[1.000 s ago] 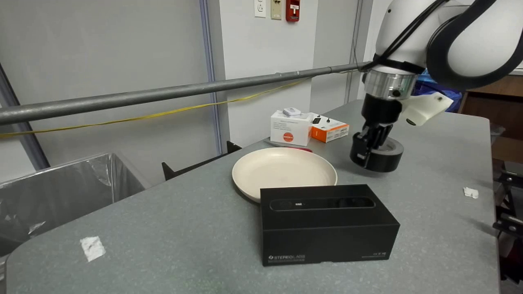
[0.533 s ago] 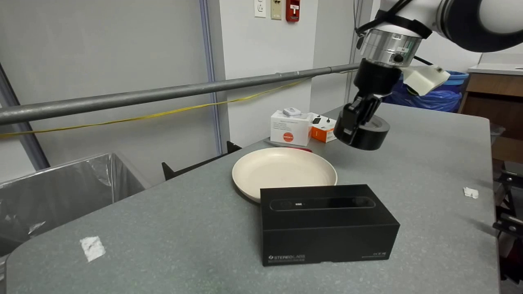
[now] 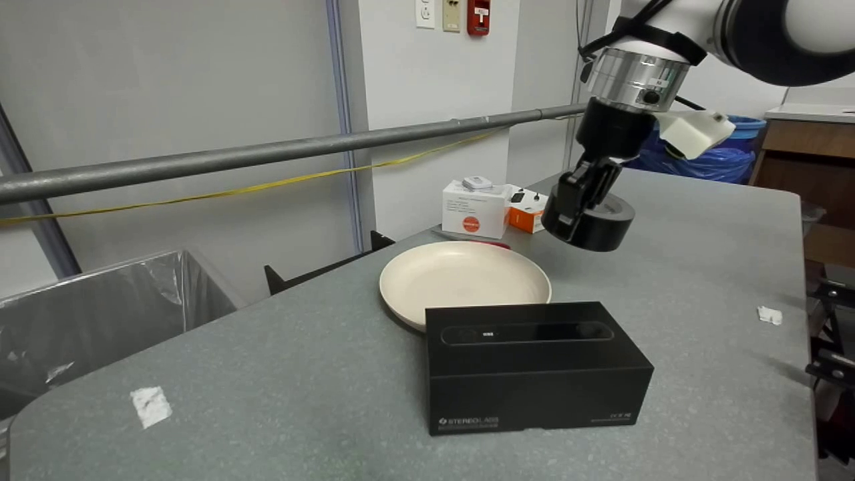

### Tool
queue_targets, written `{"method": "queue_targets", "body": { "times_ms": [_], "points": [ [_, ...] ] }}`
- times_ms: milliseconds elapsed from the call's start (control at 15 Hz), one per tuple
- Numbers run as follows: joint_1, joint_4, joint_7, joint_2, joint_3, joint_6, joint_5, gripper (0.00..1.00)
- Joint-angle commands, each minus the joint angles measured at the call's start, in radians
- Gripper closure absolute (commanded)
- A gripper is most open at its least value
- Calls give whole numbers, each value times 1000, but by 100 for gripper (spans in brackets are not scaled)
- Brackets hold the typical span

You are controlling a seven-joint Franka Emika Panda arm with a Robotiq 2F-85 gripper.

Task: Put the black masking tape on to the plate.

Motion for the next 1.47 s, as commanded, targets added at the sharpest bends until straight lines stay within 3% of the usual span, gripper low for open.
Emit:
{"method": "queue_targets", "body": {
  "times_ms": [0,200,600,1067,1133,1200,1400],
  "points": [
    [-80,66,-102,57,177,103,190,94],
    [-78,173,-116,137,227,123,217,94],
    [-78,428,-106,360,230,99,225,94],
    [9,609,-62,534,149,47,210,94],
    [14,619,-63,538,147,42,210,49],
    [14,625,-66,534,151,35,211,49],
    [19,637,-69,528,157,33,211,26]
  ]
}}
